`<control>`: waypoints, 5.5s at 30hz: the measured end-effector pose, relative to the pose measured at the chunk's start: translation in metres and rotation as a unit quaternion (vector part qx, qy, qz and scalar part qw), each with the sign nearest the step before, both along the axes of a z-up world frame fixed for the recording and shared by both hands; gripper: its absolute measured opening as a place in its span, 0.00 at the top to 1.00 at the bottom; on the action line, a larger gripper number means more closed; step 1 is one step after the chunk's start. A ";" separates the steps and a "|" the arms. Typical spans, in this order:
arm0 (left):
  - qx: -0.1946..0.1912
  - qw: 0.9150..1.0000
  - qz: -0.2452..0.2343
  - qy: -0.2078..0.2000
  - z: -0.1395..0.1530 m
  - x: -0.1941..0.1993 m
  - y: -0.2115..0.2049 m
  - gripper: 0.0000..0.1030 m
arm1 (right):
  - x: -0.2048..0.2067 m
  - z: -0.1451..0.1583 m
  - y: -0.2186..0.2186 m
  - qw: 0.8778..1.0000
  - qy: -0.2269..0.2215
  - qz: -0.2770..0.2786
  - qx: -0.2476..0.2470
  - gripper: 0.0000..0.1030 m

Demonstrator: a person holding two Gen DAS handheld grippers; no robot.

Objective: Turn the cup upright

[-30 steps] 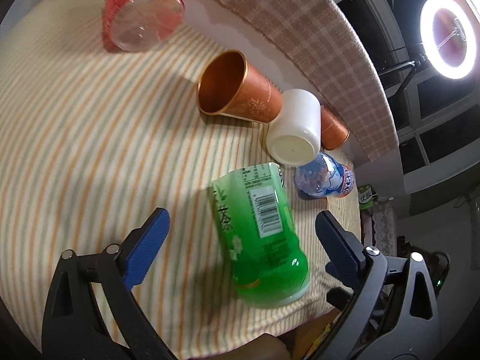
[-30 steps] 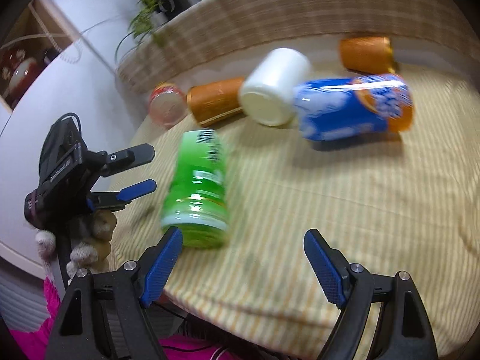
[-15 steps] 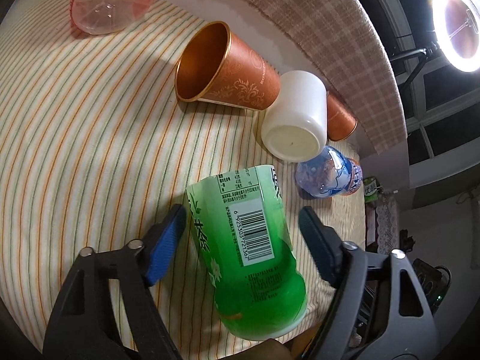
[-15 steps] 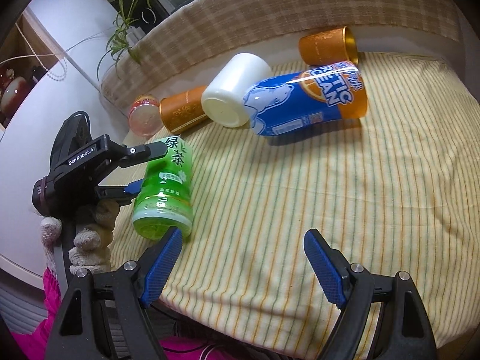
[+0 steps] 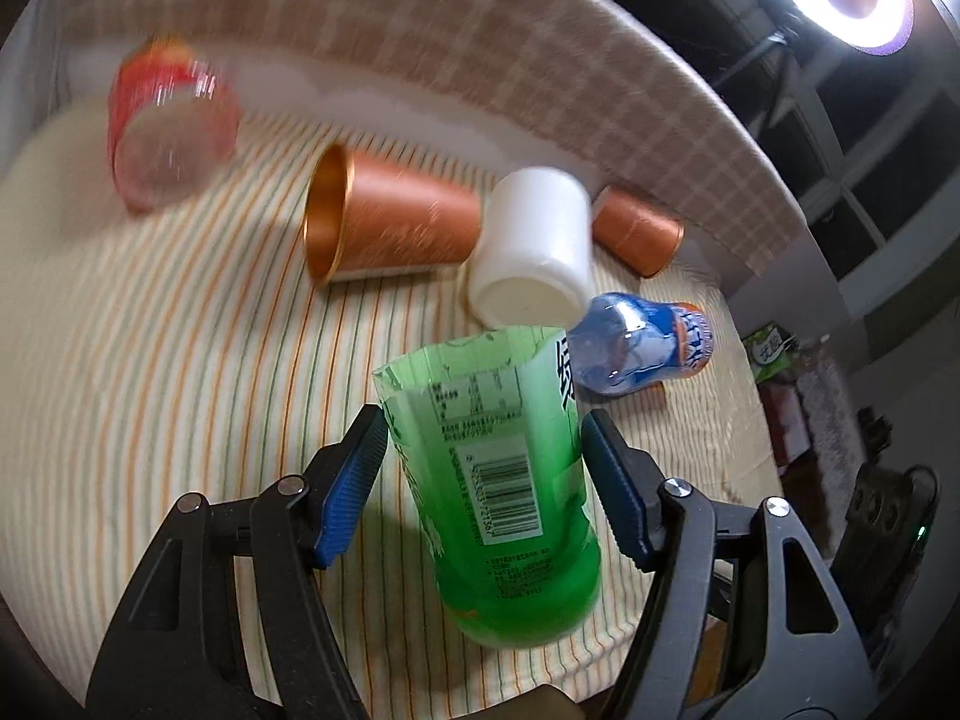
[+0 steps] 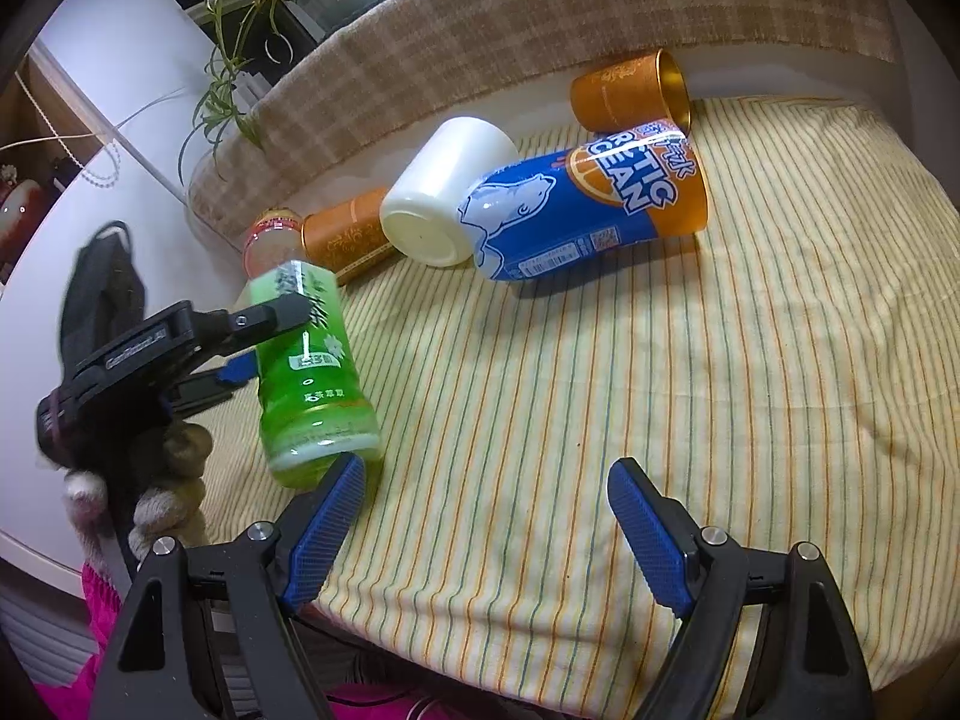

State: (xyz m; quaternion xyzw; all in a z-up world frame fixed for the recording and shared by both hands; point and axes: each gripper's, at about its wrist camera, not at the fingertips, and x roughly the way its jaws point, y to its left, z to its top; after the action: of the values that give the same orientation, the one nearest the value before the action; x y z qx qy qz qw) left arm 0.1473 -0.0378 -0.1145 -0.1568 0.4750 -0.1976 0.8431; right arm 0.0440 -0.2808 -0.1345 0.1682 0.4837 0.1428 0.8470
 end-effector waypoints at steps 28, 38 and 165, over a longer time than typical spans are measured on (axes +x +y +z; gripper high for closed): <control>0.164 0.975 -0.014 -0.146 0.022 -0.015 -0.052 0.35 | 0.000 -0.005 -0.006 1.000 0.011 -0.022 0.004 0.17; 0.139 0.982 -0.026 -0.128 0.019 -0.014 -0.052 0.35 | 0.000 -0.004 -0.008 1.000 0.011 -0.026 0.003 0.17; 0.181 0.934 0.106 -0.290 0.081 -0.142 0.017 0.00 | -0.024 0.064 0.048 0.950 -0.211 -0.083 -0.213 0.00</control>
State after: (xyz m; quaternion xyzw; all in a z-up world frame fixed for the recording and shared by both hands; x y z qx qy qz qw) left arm 0.0053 -0.0204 -0.0335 0.0130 0.2184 -0.0552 0.9742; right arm 0.0202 -0.2324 -0.0708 -0.0104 0.2972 -0.0021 0.9547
